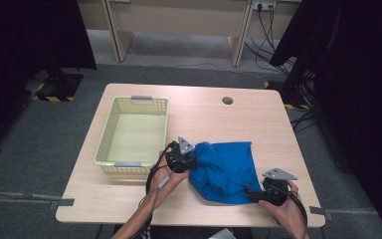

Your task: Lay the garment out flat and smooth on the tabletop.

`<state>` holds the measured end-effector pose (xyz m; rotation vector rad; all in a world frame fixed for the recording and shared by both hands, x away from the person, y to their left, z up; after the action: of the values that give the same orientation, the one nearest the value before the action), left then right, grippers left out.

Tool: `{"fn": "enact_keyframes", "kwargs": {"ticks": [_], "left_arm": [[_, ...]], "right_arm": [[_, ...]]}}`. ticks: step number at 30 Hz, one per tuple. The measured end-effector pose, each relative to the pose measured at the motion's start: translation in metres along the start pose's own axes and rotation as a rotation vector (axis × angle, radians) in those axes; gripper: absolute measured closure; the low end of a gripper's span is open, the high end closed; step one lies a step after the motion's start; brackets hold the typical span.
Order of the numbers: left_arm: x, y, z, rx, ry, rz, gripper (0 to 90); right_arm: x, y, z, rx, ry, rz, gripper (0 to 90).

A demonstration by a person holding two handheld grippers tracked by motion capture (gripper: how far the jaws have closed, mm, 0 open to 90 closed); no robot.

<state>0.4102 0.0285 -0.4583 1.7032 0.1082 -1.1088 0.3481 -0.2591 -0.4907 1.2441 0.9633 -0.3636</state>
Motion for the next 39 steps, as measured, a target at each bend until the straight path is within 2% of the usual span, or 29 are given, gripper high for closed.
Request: {"fn": "enact_keyframes", "kwargs": {"ticks": [2,5,11,15,20,23,29,35,39], "left_arm": [[0.001,0.0,0.002,-0.003,-0.003,0.002,71.8],[0.003,0.001,0.005,0.006,-0.009,-0.004,71.1],[0.008,-0.001,0.008,0.005,-0.016,-0.021,70.5],[0.014,-0.003,0.008,0.0,-0.018,-0.034,70.5],[0.018,-0.003,0.009,0.001,-0.02,-0.043,70.7],[0.02,-0.001,0.01,0.007,-0.016,-0.055,71.4],[0.021,-0.001,0.011,0.043,0.028,-0.076,72.2],[0.013,-0.012,0.002,0.058,0.063,-0.097,72.2],[0.003,-0.016,0.002,0.076,0.086,-0.087,68.5]], "right_arm": [[-0.002,0.005,-0.002,0.0,0.001,0.009,7.2],[0.001,0.014,-0.008,-0.028,-0.003,0.012,7.2],[0.022,0.03,-0.017,-0.053,0.012,-0.021,7.8],[0.034,0.033,-0.019,-0.064,0.014,-0.048,7.3],[0.033,0.03,-0.007,-0.016,0.025,-0.052,7.8],[0.03,0.026,0.004,0.01,0.009,-0.05,8.1],[0.021,0.015,0.02,0.045,-0.024,-0.049,8.4],[0.013,0.006,0.03,0.056,-0.053,-0.044,8.5],[0.011,0.004,0.032,0.064,-0.056,-0.039,8.4]]}}
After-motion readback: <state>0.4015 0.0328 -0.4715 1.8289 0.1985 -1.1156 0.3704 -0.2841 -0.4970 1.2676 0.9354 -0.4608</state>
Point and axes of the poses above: each handheld gripper's, and its own axes: x roughly forward along the jaws, y roughly out of its top, z roughly to its right, the point moved 3 cm from there along x, roughly forward along the jaws, and after that the axes turned 7 degrees about -z, right-handed, at the moved point
